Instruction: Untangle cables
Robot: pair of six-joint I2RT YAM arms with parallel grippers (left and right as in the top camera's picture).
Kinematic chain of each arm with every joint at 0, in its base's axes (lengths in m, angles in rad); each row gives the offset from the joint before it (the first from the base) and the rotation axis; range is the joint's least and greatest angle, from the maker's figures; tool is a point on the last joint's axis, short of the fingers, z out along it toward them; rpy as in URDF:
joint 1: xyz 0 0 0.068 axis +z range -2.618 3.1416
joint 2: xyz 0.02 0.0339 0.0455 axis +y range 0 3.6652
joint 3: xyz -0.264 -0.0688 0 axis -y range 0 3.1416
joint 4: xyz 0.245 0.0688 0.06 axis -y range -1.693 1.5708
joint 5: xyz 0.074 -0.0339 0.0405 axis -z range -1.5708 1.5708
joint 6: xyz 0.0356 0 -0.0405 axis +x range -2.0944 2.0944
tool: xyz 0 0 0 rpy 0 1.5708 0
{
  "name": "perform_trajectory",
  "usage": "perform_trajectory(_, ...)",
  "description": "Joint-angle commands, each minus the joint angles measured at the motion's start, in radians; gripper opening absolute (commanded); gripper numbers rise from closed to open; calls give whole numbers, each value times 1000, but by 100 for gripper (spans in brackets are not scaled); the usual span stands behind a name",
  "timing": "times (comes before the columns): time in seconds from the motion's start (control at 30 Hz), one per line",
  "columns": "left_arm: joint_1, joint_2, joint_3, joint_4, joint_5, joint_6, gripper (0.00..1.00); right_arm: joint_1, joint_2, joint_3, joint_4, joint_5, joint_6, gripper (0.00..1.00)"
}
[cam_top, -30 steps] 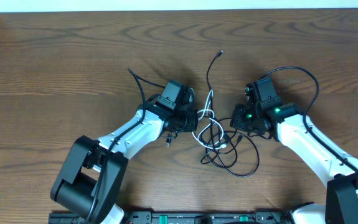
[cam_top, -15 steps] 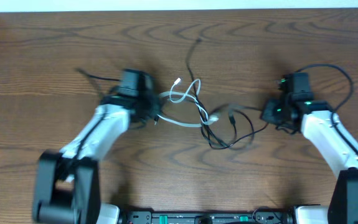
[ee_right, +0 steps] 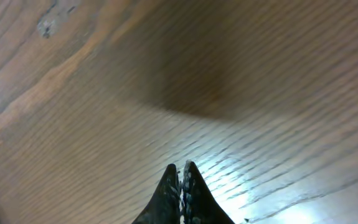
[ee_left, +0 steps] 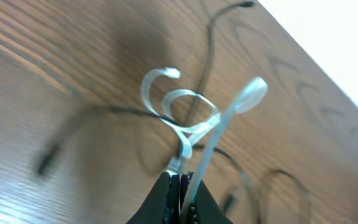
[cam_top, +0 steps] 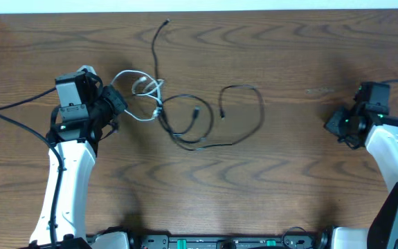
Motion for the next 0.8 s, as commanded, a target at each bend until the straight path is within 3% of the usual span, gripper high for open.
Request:
perform_trajectory(0.0, -8, -8, 0, 24, 241, -64, 7, -11, -2, 8, 13, -160, -32, 1)
perform_trajectory(0.13, -73, -8, 0, 97, 490, -89, 8, 20, -2, 8, 40, -465, -121, 6)
perform_trajectory(0.23, -148, -9, 0, 204, 599, -106, 7, 72, -2, 8, 24, -559, -141, 17)
perform_trajectory(0.33, -214, -9, 0, 313, 602, -166, 7, 129, -2, 8, 0, -573, -140, 21)
perform_trajectory(0.43, -270, -9, 0, 460, 602, -225, 8, 201, -2, 8, -15, -612, -140, 36)
perform_trajectory(0.67, -307, -9, 0, 809, 603, -460, 8, 371, -2, 8, 3, -606, -140, 40)
perform_trajectory(0.77, -307, -9, 0, 871, 624, -506, 8, 413, -2, 8, 41, -606, -140, 46)
